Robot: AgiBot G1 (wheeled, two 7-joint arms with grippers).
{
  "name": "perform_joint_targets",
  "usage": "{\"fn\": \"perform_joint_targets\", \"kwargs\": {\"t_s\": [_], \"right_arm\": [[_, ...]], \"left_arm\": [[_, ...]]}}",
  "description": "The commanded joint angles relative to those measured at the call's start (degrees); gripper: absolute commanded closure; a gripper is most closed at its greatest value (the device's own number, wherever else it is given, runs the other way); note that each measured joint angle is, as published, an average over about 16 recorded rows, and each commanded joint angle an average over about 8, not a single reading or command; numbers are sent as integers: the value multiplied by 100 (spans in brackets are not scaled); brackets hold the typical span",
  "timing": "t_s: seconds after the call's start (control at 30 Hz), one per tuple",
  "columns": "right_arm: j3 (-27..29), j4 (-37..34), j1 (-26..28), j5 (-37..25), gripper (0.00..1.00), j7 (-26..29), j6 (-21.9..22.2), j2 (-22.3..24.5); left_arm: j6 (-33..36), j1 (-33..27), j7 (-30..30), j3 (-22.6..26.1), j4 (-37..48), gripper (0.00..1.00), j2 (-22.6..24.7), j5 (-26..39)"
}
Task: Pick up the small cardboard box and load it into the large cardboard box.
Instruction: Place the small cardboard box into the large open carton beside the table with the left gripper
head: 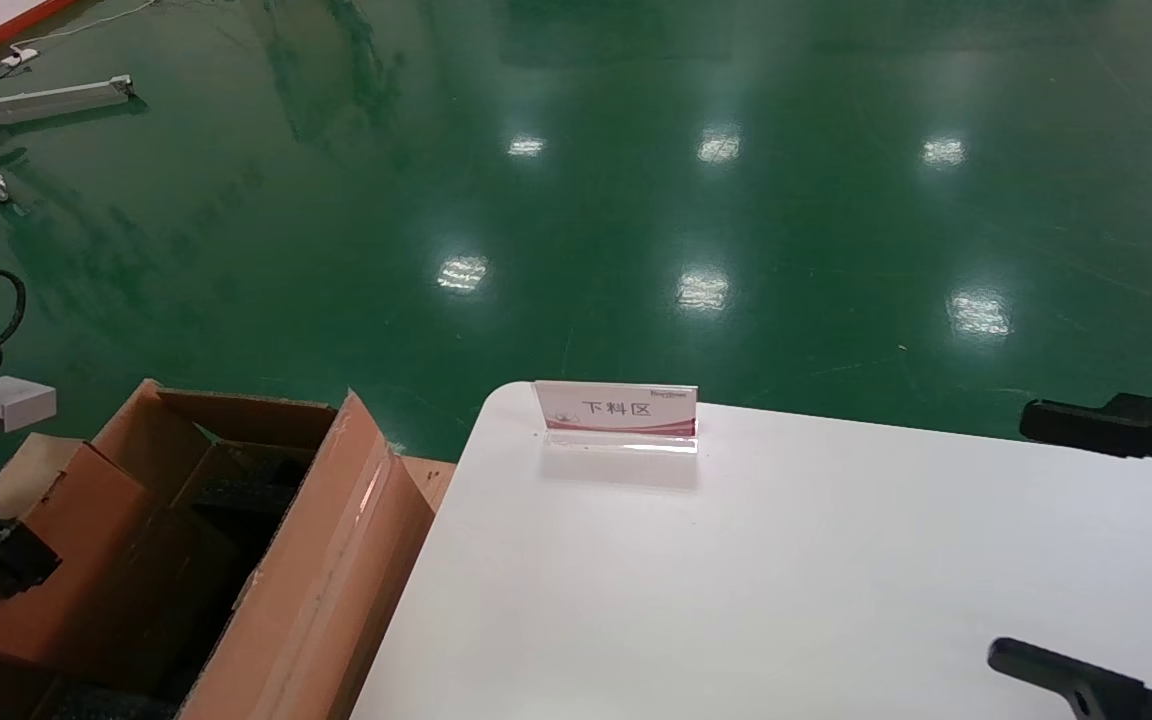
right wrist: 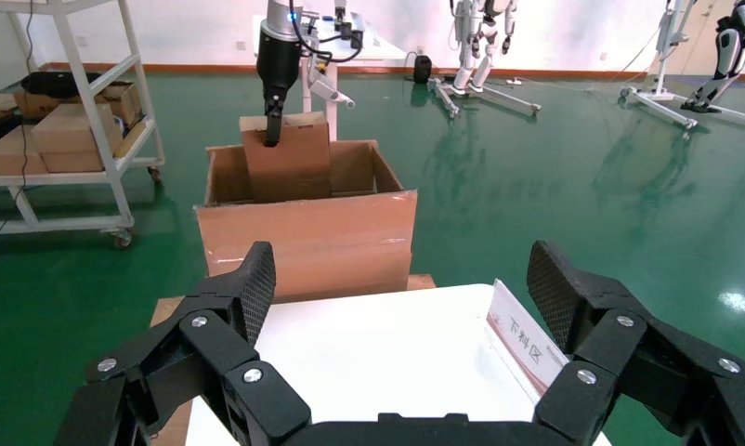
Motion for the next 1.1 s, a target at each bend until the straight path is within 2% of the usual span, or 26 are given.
{"fn": "perform_joint_targets", "kwargs": {"t_s": [0.03,0.97,1.0,1.03,1.1], "right_arm": [[0,0,0,0,0,0,0,0],[0,0,0,0,0,0,0,0],[0,0,0,0,0,0,0,0],[0,0,0,0,0,0,0,0],[0,0,0,0,0,0,0,0]], "left_arm": [[-29,61,10,-10,41,100,15,-8],[-599,918,6,-332,421,100,160,-324],[-615,949,-2,-336,429,97,168,-328],[-630,981,-11,-340,437,88,176,-332],[-661,1042,-30,-345,453,63,193,-338]]}}
